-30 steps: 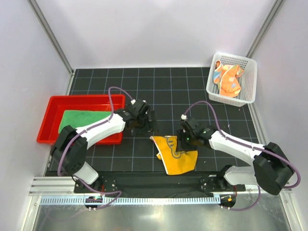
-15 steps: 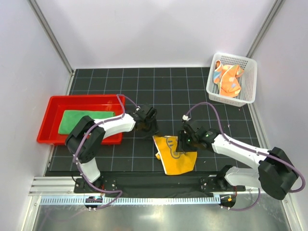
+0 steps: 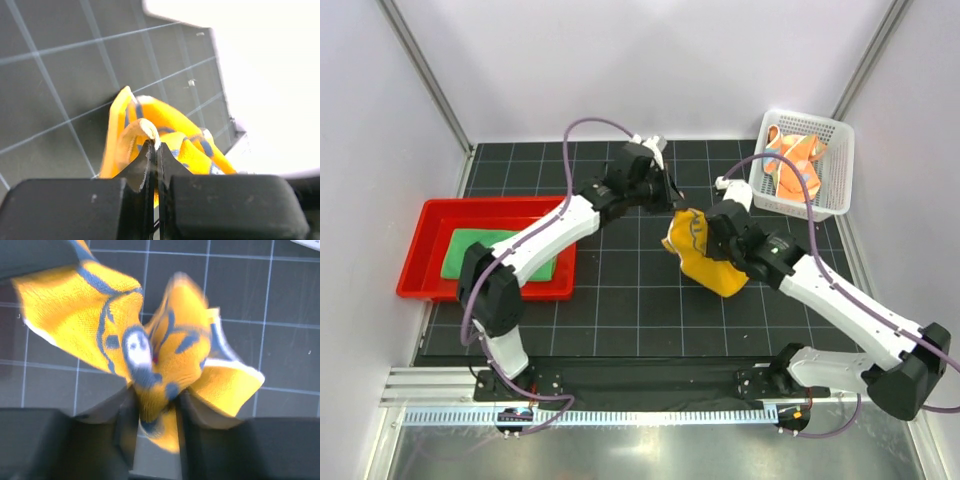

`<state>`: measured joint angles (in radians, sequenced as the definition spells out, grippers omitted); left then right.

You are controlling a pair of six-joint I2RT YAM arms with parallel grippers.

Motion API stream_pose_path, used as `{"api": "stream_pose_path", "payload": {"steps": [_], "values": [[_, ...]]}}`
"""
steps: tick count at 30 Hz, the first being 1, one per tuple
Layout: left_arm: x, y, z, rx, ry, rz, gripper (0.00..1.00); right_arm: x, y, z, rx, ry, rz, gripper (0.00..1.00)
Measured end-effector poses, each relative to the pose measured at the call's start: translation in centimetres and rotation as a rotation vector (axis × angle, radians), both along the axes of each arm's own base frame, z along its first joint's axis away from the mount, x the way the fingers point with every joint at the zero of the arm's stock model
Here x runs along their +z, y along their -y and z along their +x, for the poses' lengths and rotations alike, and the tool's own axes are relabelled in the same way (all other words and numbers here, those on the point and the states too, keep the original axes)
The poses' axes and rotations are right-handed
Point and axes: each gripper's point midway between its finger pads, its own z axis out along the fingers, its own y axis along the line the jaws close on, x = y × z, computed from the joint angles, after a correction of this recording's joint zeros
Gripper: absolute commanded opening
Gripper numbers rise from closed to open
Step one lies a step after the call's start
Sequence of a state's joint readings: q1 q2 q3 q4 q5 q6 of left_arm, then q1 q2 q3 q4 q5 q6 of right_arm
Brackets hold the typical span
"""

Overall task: Fold and stack the towels
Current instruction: Flatten out the crumpled towel

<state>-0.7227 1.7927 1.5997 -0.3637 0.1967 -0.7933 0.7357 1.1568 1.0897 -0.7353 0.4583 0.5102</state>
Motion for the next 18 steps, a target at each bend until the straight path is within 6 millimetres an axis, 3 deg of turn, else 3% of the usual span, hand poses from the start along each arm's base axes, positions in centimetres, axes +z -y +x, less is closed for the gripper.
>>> {"api": "stream_pose_path", "payload": {"steps": [1, 3, 5, 8, 10, 13, 18], "values": [[1.4, -0.1, -0.4, -0.029, 0.038, -0.022, 0.0, 0.6, 0.0, -0.1, 0.008, 0.012, 0.008, 0.5], [2.2, -0.5, -1.2, -0.068, 0.064, -0.04, 0.0, 0.4, -0.3, -0.9, 0.052, -0.005, 0.031, 0.63], [0.8, -1.0, -2.5, -0.113, 0.058, -0.041, 0.0, -1.3, -0.8, -2.4, 0.109, -0.066, 0.05, 0.67], [-5.2, -2.5, -5.0, -0.153, -0.024, 0.026, 0.0, -4.8, -0.9, -4.7, 0.159, -0.177, 0.051, 0.71], [-10.6, -4.3, -7.2, -0.173, -0.117, 0.108, 0.0, -6.1, -0.6, -5.3, 0.16, -0.221, 0.036, 0.72], [-15.6, -6.8, -10.0, -0.193, -0.217, 0.203, 0.0, -6.4, -0.6, -4.5, 0.144, -0.231, 0.033, 0.71], [-16.6, -7.3, -10.3, -0.208, -0.202, 0.226, 0.0, -7.6, -0.8, 0.9, 0.111, -0.269, 0.147, 0.58]]}}
